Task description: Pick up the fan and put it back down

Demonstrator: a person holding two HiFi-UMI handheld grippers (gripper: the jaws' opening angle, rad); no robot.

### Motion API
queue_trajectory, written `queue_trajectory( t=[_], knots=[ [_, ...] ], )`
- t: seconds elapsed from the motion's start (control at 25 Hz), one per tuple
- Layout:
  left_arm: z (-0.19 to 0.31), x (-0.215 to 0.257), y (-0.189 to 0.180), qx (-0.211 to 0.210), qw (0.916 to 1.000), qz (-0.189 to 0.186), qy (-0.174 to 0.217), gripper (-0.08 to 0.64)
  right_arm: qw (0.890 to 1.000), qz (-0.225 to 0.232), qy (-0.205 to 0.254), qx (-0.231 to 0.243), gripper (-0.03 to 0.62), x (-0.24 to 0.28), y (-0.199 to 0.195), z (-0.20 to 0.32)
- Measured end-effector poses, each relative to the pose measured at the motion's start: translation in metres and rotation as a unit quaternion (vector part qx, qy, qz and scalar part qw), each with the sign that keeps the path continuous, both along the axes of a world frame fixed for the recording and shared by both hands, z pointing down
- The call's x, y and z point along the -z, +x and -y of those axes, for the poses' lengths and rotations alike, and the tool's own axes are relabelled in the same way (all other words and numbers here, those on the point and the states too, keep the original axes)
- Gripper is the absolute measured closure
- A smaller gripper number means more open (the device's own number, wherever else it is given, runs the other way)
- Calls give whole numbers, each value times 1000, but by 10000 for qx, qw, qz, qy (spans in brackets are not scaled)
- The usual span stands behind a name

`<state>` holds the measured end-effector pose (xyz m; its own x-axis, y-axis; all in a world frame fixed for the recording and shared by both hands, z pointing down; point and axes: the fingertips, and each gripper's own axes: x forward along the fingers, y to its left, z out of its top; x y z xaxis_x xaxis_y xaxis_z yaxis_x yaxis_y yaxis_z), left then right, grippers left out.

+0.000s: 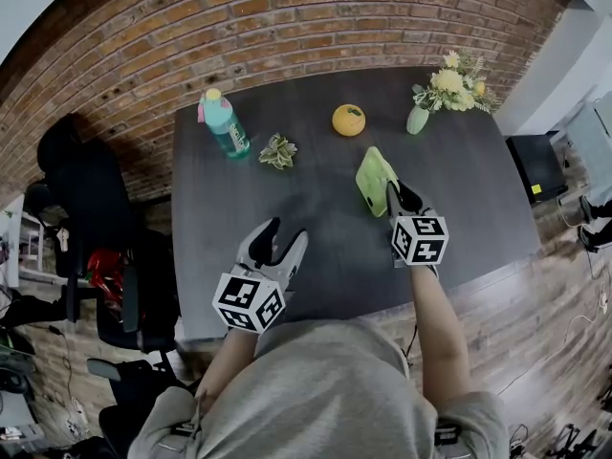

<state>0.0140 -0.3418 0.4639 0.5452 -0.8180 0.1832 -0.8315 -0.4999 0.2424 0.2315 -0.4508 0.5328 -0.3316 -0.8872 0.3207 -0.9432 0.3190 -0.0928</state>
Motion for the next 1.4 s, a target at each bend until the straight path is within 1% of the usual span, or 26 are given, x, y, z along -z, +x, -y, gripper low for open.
queue_trajectory(
  t=[0.52, 0.68, 0.92, 1.24, 1.4],
  knots=[
    [-2, 1, 5, -43, 10000, 20, 6, 322, 9999, -53, -16, -146, 535, -9, 16, -2],
    [-2, 0, 2, -23, 10000, 23, 17, 322, 9996, -111, -46, -263, 526, -13, 27, 2],
    [-2, 0, 1, -13, 10000, 22, 3, 322, 9989, -52, -154, -445, 515, -21, 43, 4],
    [-1, -1, 4, -42, 10000, 10, 7, 322, 9987, -76, -154, -470, 512, -22, 45, 6],
    [-2, 0, 2, -35, 10000, -4, 3, 322, 9986, -204, -132, -476, 512, -22, 44, 6]
  ],
)
